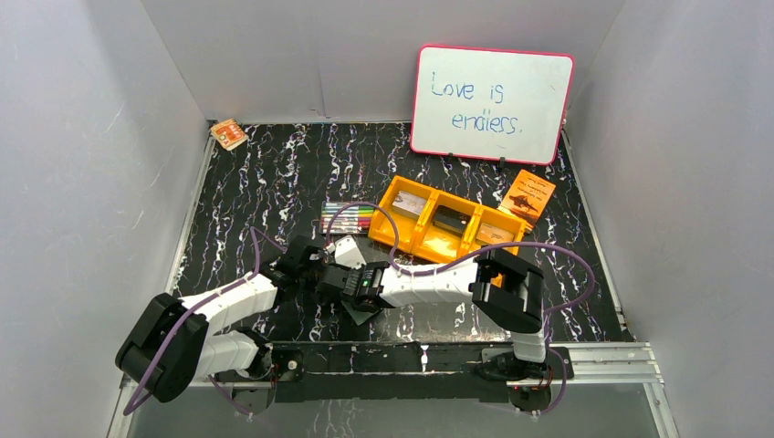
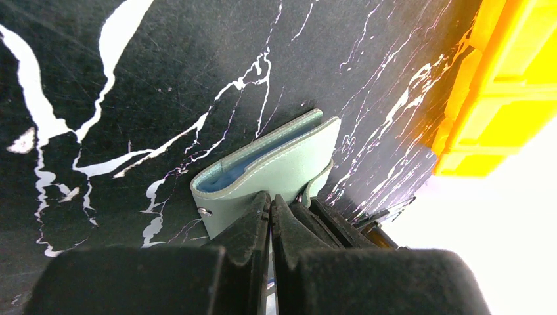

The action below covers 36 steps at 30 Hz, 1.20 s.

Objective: Put the credit cards into the card holder
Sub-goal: Open the card holder at the center of the board.

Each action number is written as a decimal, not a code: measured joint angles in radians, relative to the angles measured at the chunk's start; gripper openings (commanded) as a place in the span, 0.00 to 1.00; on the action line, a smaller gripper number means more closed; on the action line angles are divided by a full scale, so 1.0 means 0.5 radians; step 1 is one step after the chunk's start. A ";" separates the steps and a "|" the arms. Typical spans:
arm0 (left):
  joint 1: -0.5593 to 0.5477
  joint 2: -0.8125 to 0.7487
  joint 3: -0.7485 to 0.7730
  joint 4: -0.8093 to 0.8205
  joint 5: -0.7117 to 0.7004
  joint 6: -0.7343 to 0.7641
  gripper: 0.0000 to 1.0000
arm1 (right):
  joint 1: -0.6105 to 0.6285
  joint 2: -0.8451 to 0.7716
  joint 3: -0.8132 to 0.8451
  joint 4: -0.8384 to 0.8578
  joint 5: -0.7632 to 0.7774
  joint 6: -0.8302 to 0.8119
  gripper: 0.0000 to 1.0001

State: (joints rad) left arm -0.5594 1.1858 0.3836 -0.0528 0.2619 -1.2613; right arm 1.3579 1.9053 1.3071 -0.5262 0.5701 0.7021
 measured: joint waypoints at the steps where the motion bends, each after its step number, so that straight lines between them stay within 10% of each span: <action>1: 0.000 0.000 0.000 0.001 0.000 0.000 0.00 | 0.000 0.000 0.000 0.000 0.003 -0.002 0.07; 24: 0.000 0.041 0.011 0.024 0.023 0.030 0.00 | -0.019 -0.195 -0.136 -0.118 0.007 0.152 0.00; 30: -0.004 0.088 0.096 -0.014 0.032 0.121 0.46 | -0.093 -0.469 -0.389 -0.040 -0.108 0.240 0.00; 36: -0.013 0.083 0.196 -0.039 0.056 0.179 0.67 | -0.142 -0.768 -0.610 0.140 -0.262 0.307 0.00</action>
State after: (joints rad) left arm -0.5659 1.2274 0.4816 -0.0723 0.2897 -1.1717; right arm 1.2869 1.5211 1.0019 -0.4564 0.4393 0.8558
